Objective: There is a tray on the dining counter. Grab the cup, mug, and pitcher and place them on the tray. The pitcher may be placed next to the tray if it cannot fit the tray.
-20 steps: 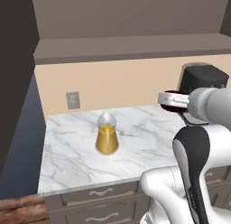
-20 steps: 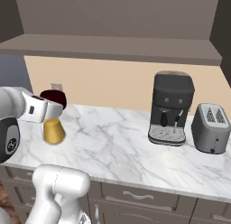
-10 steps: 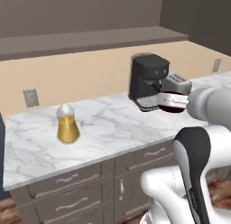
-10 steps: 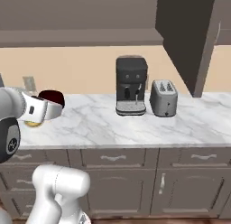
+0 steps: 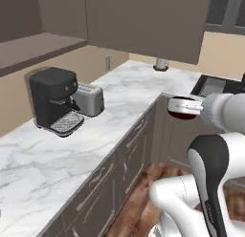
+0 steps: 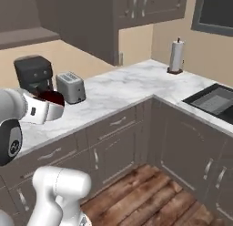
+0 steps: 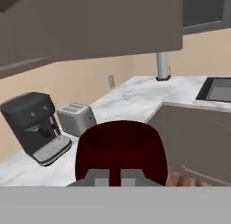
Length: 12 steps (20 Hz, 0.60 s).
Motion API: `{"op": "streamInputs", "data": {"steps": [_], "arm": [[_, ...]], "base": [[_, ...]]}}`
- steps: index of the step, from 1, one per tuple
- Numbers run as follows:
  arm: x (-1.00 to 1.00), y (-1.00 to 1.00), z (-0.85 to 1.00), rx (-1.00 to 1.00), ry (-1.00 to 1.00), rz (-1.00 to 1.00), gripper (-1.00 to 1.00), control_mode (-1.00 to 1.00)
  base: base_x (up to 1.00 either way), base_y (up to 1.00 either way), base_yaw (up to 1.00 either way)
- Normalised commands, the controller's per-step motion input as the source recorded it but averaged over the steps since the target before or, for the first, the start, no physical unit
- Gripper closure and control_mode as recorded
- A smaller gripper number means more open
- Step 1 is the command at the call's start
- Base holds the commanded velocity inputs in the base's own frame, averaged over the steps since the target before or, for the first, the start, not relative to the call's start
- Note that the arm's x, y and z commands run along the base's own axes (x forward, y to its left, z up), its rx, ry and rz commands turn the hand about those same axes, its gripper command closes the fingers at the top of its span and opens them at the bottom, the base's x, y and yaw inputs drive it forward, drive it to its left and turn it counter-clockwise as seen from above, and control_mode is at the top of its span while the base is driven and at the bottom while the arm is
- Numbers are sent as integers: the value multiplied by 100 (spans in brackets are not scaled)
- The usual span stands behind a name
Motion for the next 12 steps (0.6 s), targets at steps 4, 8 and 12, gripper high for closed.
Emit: {"op": "streamInputs", "data": {"steps": [4, 8, 12], "arm": [[0, 0, 0, 0, 0, 0, 100, 100], [0, 0, 0, 0, 0, 0, 100, 100], [0, 0, 0, 0, 0, 0, 100, 100]], "base": [[0, 0, -100], [0, 0, -100], [0, 0, -100]]}}
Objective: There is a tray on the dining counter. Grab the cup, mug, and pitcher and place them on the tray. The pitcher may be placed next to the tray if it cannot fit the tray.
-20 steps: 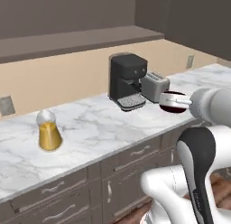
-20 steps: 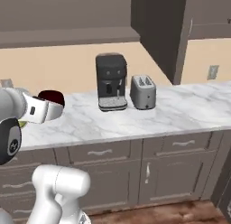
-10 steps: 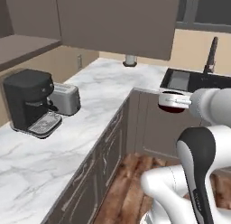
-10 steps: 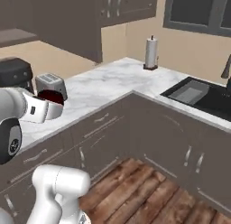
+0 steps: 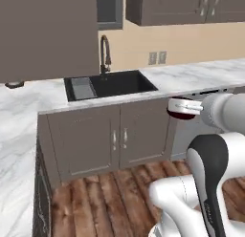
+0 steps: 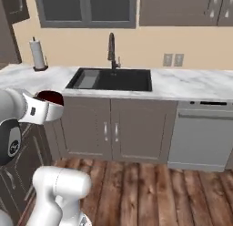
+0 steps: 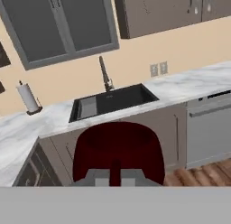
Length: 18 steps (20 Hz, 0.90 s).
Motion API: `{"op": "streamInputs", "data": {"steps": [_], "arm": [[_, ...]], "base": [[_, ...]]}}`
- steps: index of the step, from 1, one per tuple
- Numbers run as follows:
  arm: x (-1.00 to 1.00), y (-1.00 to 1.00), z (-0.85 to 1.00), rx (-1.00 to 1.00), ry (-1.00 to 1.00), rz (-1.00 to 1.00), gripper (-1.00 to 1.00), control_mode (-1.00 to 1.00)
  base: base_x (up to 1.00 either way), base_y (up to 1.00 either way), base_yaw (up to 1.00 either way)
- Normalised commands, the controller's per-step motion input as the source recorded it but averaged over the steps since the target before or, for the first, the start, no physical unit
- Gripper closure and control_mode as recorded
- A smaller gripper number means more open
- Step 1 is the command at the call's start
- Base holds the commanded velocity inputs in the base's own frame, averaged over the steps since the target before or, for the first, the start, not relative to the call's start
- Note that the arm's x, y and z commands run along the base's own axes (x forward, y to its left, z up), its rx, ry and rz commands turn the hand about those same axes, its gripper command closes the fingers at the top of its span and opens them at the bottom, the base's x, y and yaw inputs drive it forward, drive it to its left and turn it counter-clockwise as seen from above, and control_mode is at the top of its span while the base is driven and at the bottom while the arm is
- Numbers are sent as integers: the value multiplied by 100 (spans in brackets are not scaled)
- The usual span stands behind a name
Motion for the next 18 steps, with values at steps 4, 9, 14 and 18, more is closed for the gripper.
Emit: {"op": "streamInputs", "data": {"steps": [4, 9, 14, 18], "arm": [[0, 0, 0, 0, 0, 0, 100, 100], [0, 0, 0, 0, 0, 0, 100, 100], [0, 0, 0, 0, 0, 0, 100, 100], [0, 0, 0, 0, 0, 0, 100, 100]], "base": [[0, 0, -100], [0, 0, -100], [0, 0, -100], [0, 0, -100]]}}
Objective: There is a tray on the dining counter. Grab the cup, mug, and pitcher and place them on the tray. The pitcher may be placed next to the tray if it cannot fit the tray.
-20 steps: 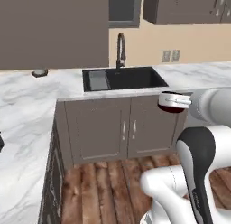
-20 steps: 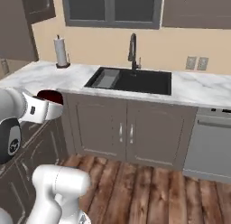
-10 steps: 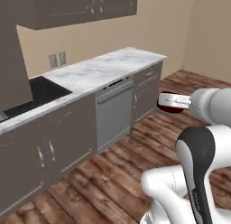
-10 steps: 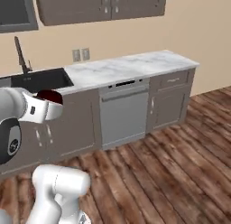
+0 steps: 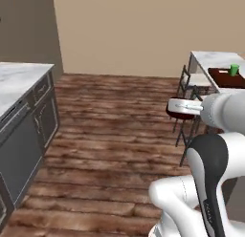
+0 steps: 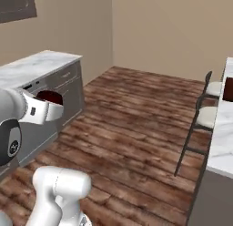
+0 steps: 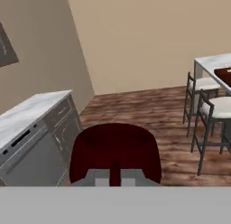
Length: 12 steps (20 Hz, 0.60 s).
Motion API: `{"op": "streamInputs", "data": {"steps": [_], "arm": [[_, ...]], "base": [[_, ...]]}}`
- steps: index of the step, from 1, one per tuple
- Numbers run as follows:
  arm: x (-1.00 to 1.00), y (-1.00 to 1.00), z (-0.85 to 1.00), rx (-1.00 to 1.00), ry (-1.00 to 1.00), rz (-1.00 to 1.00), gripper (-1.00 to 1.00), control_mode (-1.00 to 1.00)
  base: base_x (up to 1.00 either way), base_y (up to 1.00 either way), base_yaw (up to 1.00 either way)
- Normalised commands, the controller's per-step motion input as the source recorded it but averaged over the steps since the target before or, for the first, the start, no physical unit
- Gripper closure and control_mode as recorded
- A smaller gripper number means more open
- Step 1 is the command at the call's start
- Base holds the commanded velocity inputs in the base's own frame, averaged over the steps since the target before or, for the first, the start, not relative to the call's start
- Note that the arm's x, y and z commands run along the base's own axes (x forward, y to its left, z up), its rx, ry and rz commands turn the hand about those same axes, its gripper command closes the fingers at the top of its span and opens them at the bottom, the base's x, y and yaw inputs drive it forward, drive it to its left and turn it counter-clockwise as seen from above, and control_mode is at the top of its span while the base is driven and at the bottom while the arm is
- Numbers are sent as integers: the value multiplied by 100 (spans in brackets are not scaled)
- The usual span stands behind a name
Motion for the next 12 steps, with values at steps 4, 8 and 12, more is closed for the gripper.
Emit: {"op": "streamInputs", "data": {"steps": [4, 8, 12], "arm": [[0, 0, 0, 0, 0, 0, 100, 100], [0, 0, 0, 0, 0, 0, 100, 100], [0, 0, 0, 0, 0, 0, 100, 100]], "base": [[57, 3, -90], [100, 31, -34], [100, 75, -24]]}}
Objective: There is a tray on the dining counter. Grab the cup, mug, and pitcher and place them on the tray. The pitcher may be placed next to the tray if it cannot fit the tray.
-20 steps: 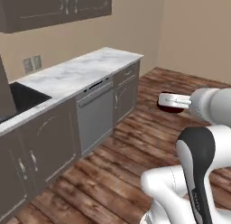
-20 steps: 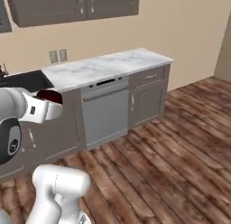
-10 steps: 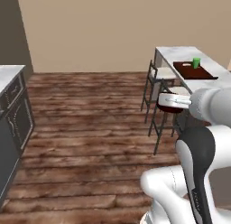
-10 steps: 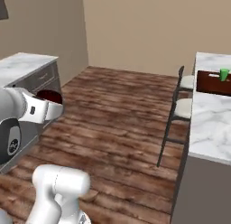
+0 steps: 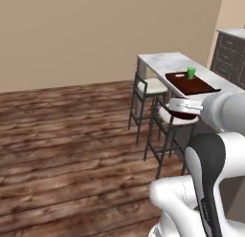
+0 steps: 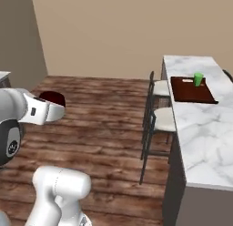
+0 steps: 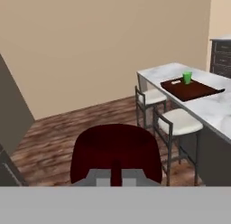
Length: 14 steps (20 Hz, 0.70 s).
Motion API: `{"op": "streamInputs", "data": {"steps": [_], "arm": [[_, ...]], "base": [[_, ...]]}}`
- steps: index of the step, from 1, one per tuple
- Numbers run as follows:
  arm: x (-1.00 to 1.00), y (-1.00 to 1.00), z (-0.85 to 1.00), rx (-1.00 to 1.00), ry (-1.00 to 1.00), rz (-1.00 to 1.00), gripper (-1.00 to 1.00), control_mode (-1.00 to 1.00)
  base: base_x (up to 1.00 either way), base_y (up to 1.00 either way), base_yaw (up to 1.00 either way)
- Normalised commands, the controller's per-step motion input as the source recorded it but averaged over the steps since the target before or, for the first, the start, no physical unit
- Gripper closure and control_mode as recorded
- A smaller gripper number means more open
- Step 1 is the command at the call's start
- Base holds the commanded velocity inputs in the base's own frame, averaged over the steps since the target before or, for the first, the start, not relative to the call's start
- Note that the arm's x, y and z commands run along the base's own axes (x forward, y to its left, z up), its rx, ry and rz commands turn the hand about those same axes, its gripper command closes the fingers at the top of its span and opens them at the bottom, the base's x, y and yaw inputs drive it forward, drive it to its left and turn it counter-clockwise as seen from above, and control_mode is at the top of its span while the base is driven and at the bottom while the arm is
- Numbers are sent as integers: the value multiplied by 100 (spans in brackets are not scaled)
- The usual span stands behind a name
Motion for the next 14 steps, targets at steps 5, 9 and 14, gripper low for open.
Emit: {"op": "streamInputs", "data": {"steps": [5, 9, 14], "arm": [[0, 0, 0, 0, 0, 0, 100, 100], [0, 0, 0, 0, 0, 0, 100, 100], [0, 0, 0, 0, 0, 0, 100, 100]], "base": [[100, 87, -24], [100, 62, -25], [100, 12, -16]]}}
